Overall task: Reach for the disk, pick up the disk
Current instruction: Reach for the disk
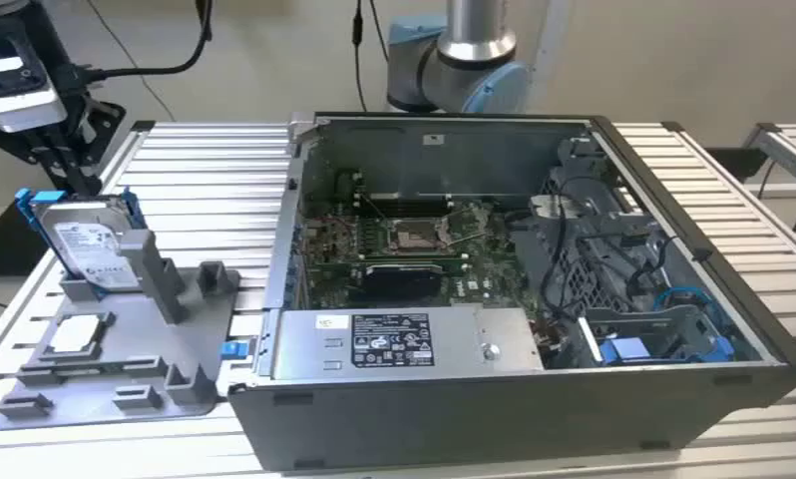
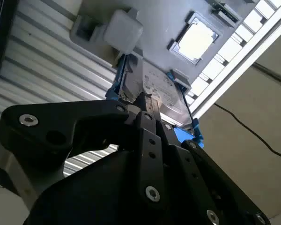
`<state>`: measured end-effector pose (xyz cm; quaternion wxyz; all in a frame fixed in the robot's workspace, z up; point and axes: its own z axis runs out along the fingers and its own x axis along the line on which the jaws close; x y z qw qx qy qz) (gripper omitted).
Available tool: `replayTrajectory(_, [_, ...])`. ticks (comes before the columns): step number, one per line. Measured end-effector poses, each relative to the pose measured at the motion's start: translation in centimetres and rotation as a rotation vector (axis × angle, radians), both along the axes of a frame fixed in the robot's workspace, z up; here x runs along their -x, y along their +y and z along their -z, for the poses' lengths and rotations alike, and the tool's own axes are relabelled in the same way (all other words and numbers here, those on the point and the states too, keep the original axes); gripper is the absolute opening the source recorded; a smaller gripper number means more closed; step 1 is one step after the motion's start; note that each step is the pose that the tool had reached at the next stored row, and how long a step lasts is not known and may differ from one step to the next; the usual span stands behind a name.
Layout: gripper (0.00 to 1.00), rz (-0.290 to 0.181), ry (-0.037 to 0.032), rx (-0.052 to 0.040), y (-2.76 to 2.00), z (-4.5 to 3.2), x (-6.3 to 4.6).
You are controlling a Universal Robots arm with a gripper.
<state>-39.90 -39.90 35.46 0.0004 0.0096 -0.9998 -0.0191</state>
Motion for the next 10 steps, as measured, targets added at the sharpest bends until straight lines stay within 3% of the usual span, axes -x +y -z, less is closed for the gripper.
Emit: replayTrajectory(10, [0.00,0.000,0.0000,0.0000,0.00,0.00,0.00])
